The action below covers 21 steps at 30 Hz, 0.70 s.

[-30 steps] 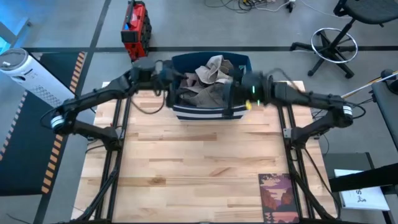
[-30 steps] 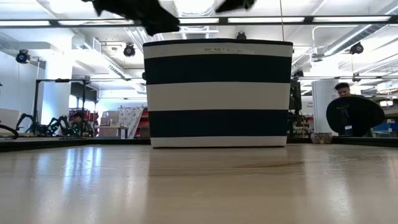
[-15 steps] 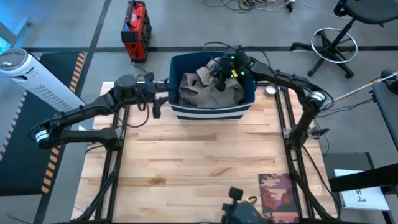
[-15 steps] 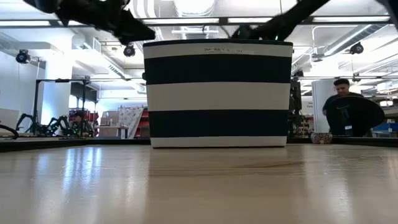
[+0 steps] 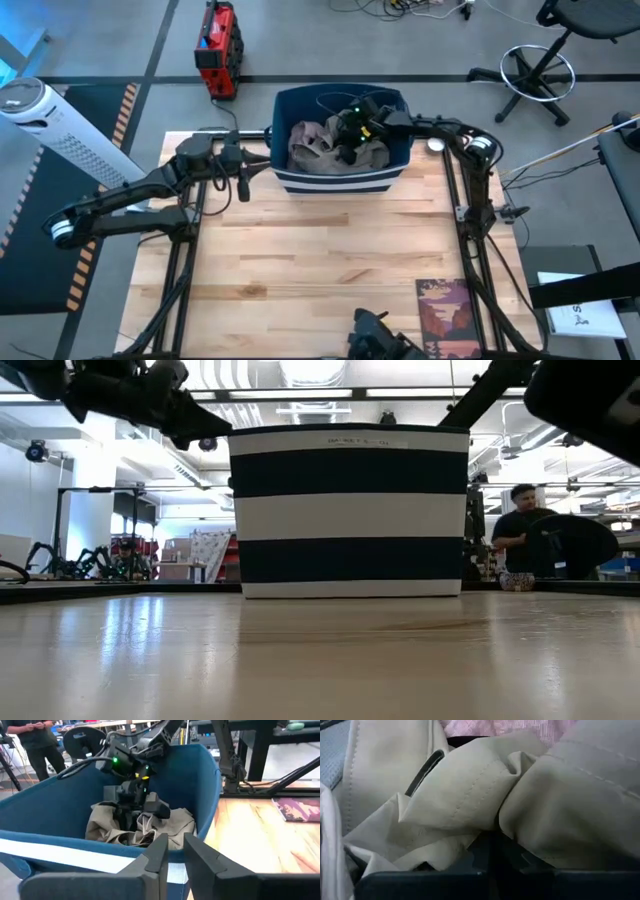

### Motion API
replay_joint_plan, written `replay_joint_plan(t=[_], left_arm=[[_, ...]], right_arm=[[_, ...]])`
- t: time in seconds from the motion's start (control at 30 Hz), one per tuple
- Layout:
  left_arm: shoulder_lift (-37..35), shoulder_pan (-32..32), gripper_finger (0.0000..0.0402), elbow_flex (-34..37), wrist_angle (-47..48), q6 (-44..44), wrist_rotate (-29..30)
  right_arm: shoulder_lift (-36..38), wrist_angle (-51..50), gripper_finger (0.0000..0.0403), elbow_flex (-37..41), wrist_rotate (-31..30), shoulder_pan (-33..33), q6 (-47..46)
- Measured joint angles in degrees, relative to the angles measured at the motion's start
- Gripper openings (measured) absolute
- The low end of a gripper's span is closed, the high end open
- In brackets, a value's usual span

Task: Sort clothes
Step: Put the gray short into the blue laundry bin, then adjust the blue laundry bin

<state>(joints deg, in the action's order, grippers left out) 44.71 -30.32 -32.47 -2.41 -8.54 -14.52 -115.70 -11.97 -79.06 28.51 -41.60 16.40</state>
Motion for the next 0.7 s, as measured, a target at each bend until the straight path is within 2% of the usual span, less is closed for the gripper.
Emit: replay_joint_plan(t=[0.1, 0.23, 0.5, 0.7], left_arm=[[-0.9, 0.0, 0.0033, 2.1, -2.2, 0.7, -0.1], [-2.1, 0.0, 0.0023, 2.4, -1.8, 1.0, -0.1], [-6.5, 0.2, 0.0020, 0.4, -1.6, 1.1, -1.9], [-10.1, 1.3, 0.0020, 0.5, -0.1, 1.1, -2.1]], right_arm=[[-0.3, -0.1, 0.0000, 0.1, 0.0, 0.4, -0.2], [2.8, -1.0, 0.0000, 0.5, -0.5, 0.5, -0.4], [16.8, -0.6, 0.0000, 0.6, -1.6, 1.5, 1.0], [28.3, -0.1, 0.0000, 1.2, -1.5, 5.7, 3.5]])
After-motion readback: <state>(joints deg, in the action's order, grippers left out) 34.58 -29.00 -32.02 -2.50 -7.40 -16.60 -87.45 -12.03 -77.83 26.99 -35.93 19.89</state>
